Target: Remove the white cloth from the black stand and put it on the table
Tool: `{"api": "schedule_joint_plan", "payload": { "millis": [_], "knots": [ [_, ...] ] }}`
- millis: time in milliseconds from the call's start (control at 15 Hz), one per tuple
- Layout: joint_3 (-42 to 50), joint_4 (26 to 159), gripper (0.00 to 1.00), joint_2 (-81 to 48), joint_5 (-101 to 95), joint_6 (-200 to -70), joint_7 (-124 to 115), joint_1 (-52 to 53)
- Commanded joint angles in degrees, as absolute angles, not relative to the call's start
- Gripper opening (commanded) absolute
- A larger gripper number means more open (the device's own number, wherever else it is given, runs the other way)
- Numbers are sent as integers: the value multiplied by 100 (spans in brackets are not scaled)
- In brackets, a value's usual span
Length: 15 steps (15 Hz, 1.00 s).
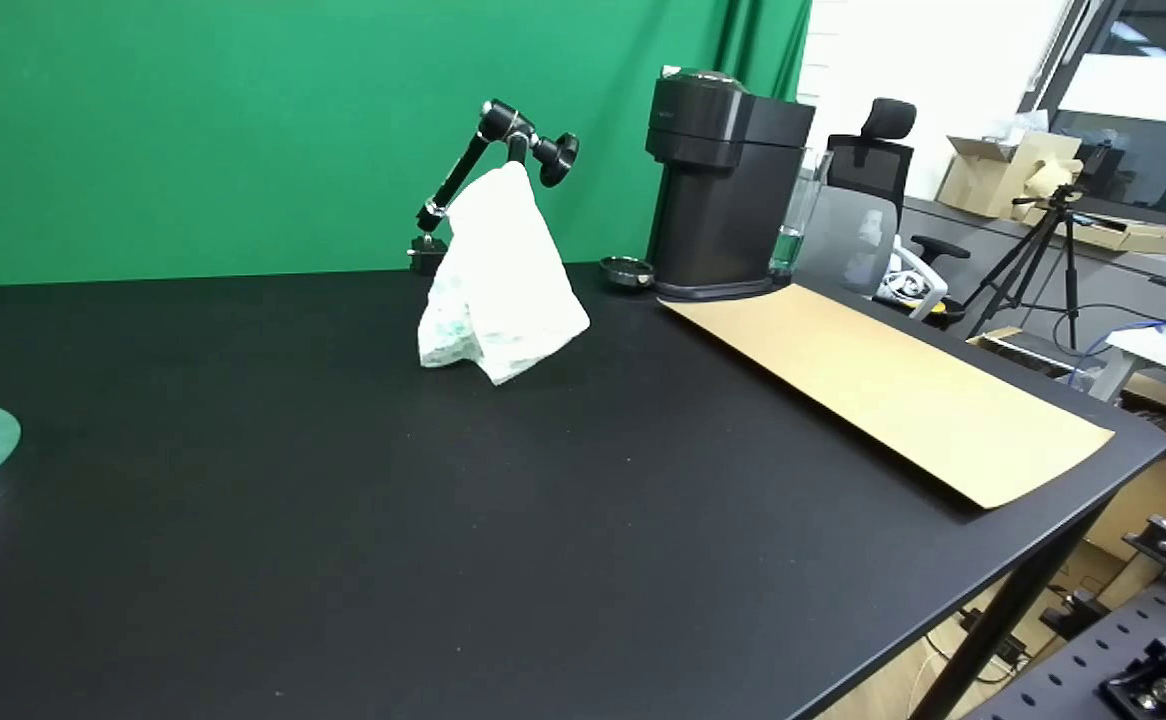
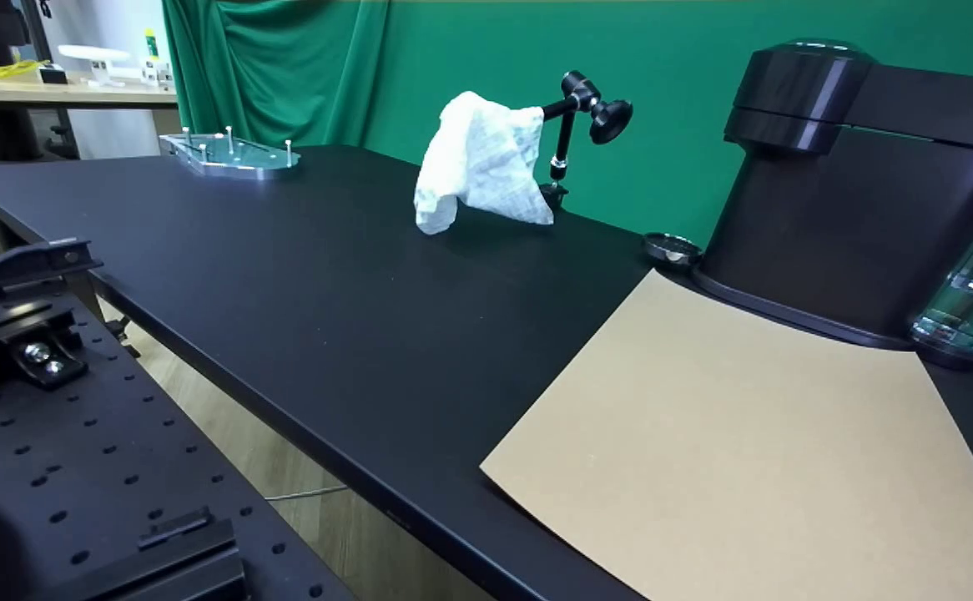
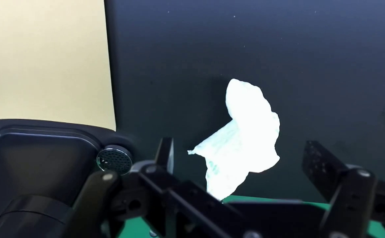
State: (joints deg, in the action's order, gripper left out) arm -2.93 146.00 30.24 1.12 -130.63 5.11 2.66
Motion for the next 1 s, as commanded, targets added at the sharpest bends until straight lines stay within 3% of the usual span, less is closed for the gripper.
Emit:
{"api": "schedule_joint_plan", "payload": {
  "millis": [0, 333, 933],
  "knots": [
    [-253, 14558, 100, 2843, 77, -13136, 483, 335],
    [-325, 14563, 100, 2869, -64, -13139, 316, 237],
    [-206, 13837, 100, 1008, 56, -13813, 194, 146]
  ]
}}
